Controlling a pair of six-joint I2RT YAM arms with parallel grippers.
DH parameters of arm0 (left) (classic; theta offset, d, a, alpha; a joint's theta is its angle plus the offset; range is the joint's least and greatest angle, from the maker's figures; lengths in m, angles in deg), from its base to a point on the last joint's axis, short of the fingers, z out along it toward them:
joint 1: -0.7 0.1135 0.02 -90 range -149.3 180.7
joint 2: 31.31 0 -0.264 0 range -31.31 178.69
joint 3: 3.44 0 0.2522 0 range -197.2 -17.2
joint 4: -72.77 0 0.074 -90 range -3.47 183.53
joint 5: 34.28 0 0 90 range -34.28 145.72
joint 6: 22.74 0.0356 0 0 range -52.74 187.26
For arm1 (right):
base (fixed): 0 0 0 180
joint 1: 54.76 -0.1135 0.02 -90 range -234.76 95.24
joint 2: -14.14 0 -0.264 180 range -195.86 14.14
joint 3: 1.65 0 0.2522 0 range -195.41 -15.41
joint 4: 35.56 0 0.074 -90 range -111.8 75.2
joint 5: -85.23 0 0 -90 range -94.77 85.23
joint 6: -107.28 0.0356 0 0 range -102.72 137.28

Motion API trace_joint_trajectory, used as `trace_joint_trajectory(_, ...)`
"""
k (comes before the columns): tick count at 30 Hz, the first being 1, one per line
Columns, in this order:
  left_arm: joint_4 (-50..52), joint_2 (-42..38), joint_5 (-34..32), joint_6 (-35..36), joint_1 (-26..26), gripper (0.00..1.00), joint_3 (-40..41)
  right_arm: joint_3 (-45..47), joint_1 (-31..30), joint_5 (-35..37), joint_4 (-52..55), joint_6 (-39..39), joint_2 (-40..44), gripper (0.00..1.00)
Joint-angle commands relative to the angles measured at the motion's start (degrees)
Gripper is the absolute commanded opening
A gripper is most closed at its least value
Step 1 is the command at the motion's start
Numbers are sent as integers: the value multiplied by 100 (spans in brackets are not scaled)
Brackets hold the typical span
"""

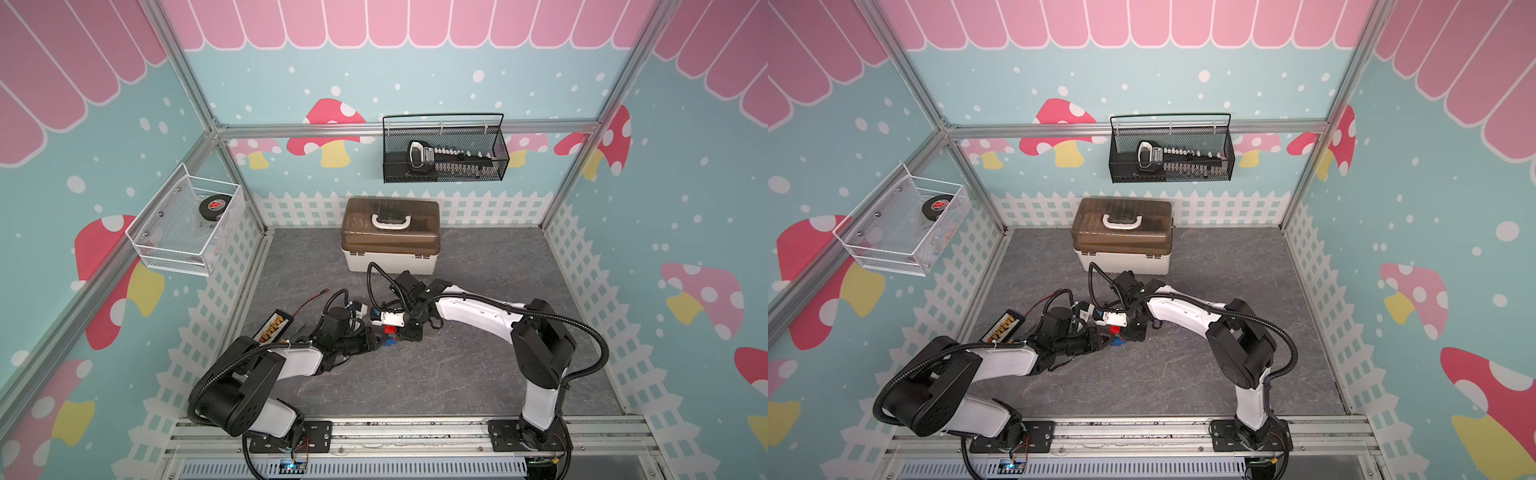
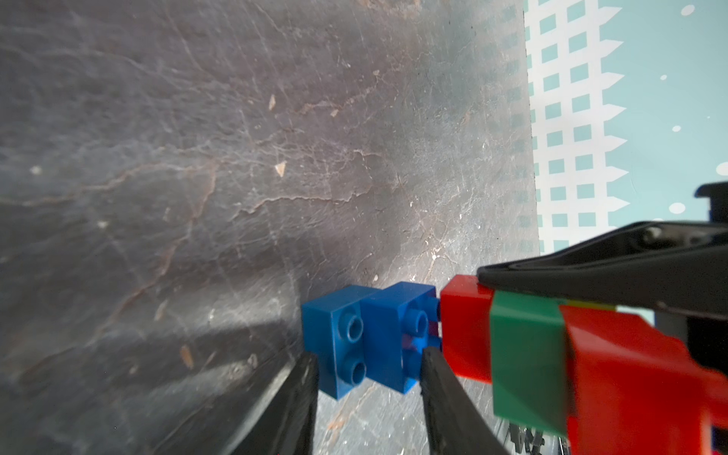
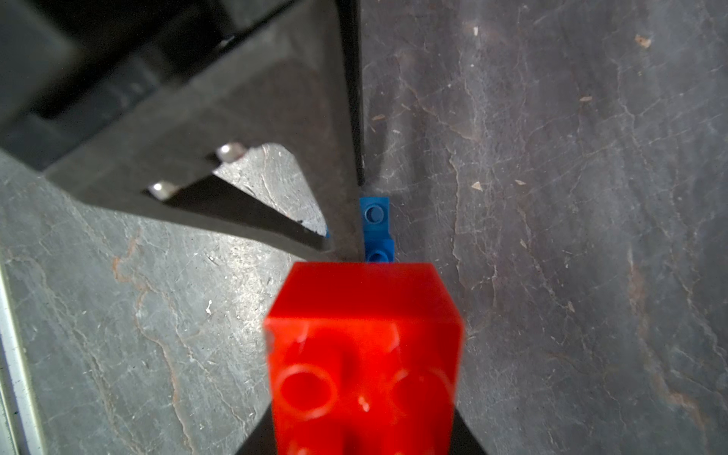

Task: Assemble the letter y with lego
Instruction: Assemble the lego brick with the lego brick.

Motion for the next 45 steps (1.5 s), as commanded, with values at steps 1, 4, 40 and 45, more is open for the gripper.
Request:
trace_joint_trajectory(1,531,246,-257,-14,42,43,166,-99,-64,65,45,-203,-104,28)
trace_joint_trajectory(4,546,258,-253,-16,39,43,144,-127,-71,140,70,-221,-104,28)
trace_joint_trajectory(40,799,173,-422,58,73,43,135,-186,-141,356,399,-362,-277,27)
trace_joint_trajectory(45,800,200,-398,68,86,43,117,-205,-141,453,452,-422,-306,27)
